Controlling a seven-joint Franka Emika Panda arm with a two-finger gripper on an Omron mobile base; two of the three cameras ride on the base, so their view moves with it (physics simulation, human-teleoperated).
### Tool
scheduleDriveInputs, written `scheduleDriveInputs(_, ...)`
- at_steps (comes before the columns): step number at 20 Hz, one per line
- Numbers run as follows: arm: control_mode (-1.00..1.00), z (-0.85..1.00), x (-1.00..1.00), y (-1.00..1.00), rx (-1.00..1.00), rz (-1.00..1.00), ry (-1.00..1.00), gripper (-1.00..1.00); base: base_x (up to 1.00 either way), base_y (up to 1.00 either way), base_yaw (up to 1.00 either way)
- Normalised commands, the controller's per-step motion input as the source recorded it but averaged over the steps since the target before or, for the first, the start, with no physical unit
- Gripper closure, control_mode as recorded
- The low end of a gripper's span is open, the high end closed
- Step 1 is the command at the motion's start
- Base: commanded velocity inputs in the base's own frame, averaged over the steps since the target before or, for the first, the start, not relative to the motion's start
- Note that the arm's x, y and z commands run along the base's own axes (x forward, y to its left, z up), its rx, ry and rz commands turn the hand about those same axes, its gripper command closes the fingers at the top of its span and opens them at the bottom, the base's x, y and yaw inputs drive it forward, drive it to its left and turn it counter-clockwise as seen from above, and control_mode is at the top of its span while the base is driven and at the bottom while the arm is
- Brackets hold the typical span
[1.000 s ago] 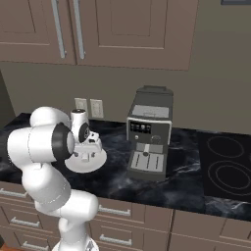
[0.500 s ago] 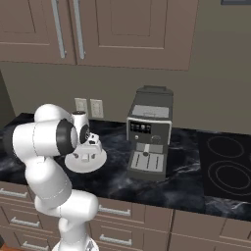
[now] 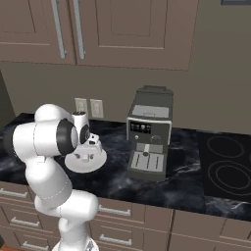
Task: Pick up the marshmallow and place it in the cup of hot chocolate on the dining counter.
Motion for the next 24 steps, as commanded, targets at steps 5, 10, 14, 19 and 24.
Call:
scheduleDriveInputs(5,-1.0,-0.01,-0.04,-0.03,0.0,0.0,0.01,1.0,0.0,0.0,0.0)
scheduleDriveInputs(10,-1.0,-0.02,-0.06,0.0,0.0,0.0,0.0,1.0,0.0,0.0,0.0)
scheduleDriveInputs(14,-1.0,0.62,-0.65,0.1,0.01,0.02,-0.16,1.0,0.0,0.0,0.0)
scheduleDriveInputs(19,-1.0,0.98,-0.85,0.05,0.0,0.07,-0.29,1.0,0.0,0.0,0.0)
scheduleDriveInputs(24,-1.0,1.0,-0.85,0.01,0.04,0.21,-0.27,1.0,0.0,0.0,0.0)
